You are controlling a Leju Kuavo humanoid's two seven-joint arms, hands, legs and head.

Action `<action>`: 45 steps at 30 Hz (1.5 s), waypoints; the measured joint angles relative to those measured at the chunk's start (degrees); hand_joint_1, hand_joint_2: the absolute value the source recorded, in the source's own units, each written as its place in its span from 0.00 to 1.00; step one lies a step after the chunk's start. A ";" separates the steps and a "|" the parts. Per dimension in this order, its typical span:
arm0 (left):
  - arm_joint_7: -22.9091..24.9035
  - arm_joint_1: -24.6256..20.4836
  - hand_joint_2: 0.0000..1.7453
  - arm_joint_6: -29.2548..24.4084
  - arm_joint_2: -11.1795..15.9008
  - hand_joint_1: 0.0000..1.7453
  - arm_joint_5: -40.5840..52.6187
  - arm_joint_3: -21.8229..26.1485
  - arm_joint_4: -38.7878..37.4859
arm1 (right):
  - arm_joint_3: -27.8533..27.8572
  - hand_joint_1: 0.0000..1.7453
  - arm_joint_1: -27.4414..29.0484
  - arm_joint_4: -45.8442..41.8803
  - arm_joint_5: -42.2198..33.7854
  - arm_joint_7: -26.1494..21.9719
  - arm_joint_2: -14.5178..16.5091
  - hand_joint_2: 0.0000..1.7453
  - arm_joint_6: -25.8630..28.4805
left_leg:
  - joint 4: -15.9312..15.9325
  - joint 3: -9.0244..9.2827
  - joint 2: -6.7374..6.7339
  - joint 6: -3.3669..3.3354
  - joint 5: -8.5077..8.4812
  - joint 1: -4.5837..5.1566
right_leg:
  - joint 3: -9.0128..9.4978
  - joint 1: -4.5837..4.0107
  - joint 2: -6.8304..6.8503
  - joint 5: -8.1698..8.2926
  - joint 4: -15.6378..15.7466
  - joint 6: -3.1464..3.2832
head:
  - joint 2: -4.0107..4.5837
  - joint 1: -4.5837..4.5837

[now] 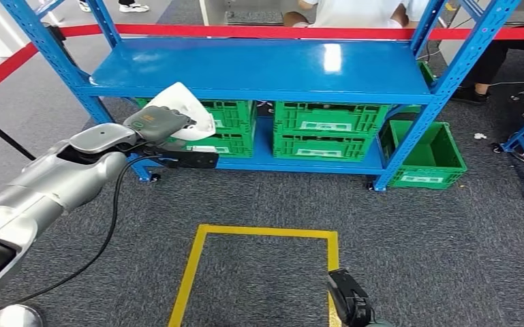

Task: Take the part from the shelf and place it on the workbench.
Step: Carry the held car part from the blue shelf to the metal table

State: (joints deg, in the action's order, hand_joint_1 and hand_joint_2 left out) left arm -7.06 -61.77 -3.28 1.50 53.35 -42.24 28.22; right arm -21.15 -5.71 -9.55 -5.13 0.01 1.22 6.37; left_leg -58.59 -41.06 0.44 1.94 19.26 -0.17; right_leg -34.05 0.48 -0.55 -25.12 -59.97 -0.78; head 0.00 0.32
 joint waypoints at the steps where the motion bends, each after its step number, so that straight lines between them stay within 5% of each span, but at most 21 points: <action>1: 0.00 -0.02 1.00 -0.03 0.09 1.00 0.00 -0.01 -0.02 | 0.03 0.00 -0.09 -0.01 0.02 0.01 0.01 0.00 -0.02 | -2.72 -0.84 0.05 0.19 2.80 0.00 | -0.67 0.10 0.05 0.68 0.09 0.27 | 0.00 0.10; 3: -0.06 0.05 1.00 -0.07 0.08 1.00 0.00 -0.09 -0.03 | 0.04 0.00 -0.10 0.00 0.07 0.01 0.00 0.00 -0.02 | -10.42 -2.71 0.03 0.46 8.27 0.03 | -2.24 0.10 0.07 1.98 0.11 0.50 | 0.01 0.29; 5: -0.14 0.20 1.00 -0.07 0.08 1.00 0.00 -0.21 -0.05 | 0.04 0.00 -0.05 0.01 0.12 0.01 0.00 0.00 0.00 | -15.08 -2.88 0.03 0.45 9.38 0.04 | -3.87 0.08 0.07 3.26 0.09 0.51 | 0.01 0.30; 6: -0.16 0.24 1.00 -0.07 0.07 1.00 0.01 -0.27 -0.05 | 0.06 0.00 -0.04 0.02 0.14 0.01 0.00 0.00 0.02 | -14.72 -1.68 0.03 0.31 8.38 0.05 | -4.63 0.06 0.07 3.87 0.09 0.45 | 0.01 0.29; 8: -0.20 0.19 1.00 -0.10 0.00 1.00 0.02 -0.33 -0.05 | 0.09 0.00 -0.06 0.01 0.16 0.02 0.00 0.00 0.04 | -9.02 3.30 0.03 -0.22 6.59 0.14 | -5.89 0.04 0.06 5.00 0.08 0.19 | 0.01 0.30; 10: -0.26 0.06 1.00 -0.17 -0.19 1.00 0.02 -0.34 -0.04 | 0.11 0.00 -0.07 -0.01 0.21 0.03 0.00 0.00 0.04 | -1.97 8.14 0.04 -0.79 7.28 0.38 | -6.62 -0.02 0.08 6.05 0.22 -0.34 | 0.01 0.25; 13: -0.32 0.02 1.00 -0.28 -0.42 1.00 0.02 -0.43 -0.04 | 0.13 0.00 0.04 0.01 0.30 0.04 0.01 0.00 0.05 | 1.03 9.06 -0.02 -1.60 7.21 0.61 | -6.98 0.12 0.08 7.72 1.20 -1.48 | 0.00 0.30; 15: -0.33 0.03 1.00 -0.28 -0.55 1.00 0.02 -0.49 -0.04 | 0.13 0.00 0.25 0.02 0.32 0.06 0.01 0.00 0.04 | 1.42 8.49 -0.15 -2.27 6.06 0.38 | -7.78 0.17 0.10 6.14 -0.05 -2.12 | 0.01 0.22; 19: -0.33 0.12 1.00 -0.27 -0.71 1.00 0.04 -0.50 -0.04 | 0.13 0.00 0.36 0.02 0.32 0.08 0.00 0.00 0.03 | 1.54 6.46 -0.23 -2.81 4.07 0.21 | -11.48 0.26 0.14 -2.70 -13.55 -3.00 | 0.01 0.02; 21: -0.34 0.26 1.00 -0.27 -0.70 1.00 0.04 -0.51 -0.04 | 0.13 0.00 0.35 0.02 0.32 0.09 0.00 0.00 0.01 | 1.52 5.40 -0.22 -2.62 3.21 0.19 | -10.06 0.27 0.15 -2.55 -14.62 -3.15 | 0.02 0.01; 24: -0.35 0.21 1.00 -0.28 -0.65 1.00 0.04 -0.51 -0.04 | 0.13 0.00 0.20 0.01 0.33 0.09 -0.03 0.00 0.00 | 1.43 4.29 -0.22 -1.87 2.20 0.14 | -2.21 0.24 0.15 -0.48 -4.35 -2.94 | 0.01 0.01; 26: -0.35 0.04 1.00 -0.30 -0.63 1.00 0.03 -0.50 -0.04 | 0.13 0.00 0.08 0.01 0.34 0.10 -0.03 0.00 0.00 | 1.36 3.91 -0.23 -1.27 1.64 0.25 | 0.36 0.12 0.00 -0.85 -0.28 -2.26 | 0.00 0.05; 31: -0.58 -0.06 1.00 -0.28 -0.63 1.00 0.01 -0.49 -0.04 | 0.17 0.00 0.17 0.02 0.34 0.17 -0.04 0.00 -0.01 | 1.87 3.33 -0.22 -3.42 0.56 0.49 | -0.41 0.00 -0.18 0.04 0.20 -1.05 | 0.01 0.24; 37: -0.68 -0.07 1.00 -0.25 -0.64 1.00 0.00 -0.50 -0.04 | 0.17 0.00 0.20 0.02 0.34 0.18 -0.04 0.00 -0.03 | 3.13 2.68 -0.23 -0.86 -1.38 0.36 | -1.82 -0.12 -0.18 1.10 0.15 -0.48 | 0.01 0.23; 45: -0.68 -0.08 1.00 -0.23 -0.56 1.00 -0.13 -0.50 -0.04 | 0.17 0.00 0.21 0.02 0.34 0.23 -0.04 0.00 0.03 | 3.20 1.85 -0.22 -0.18 -1.95 0.29 | -2.61 -0.18 -0.10 1.70 0.11 -0.60 | 0.01 0.20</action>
State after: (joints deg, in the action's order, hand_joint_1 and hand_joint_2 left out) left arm -7.74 -61.85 -3.52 0.94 53.22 -42.74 28.17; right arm -20.98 -5.51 -9.53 -4.79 0.24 1.18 6.39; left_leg -55.39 -39.22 0.22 1.77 17.30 0.11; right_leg -36.67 0.30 -0.65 -23.42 -59.85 -1.39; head 0.01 0.52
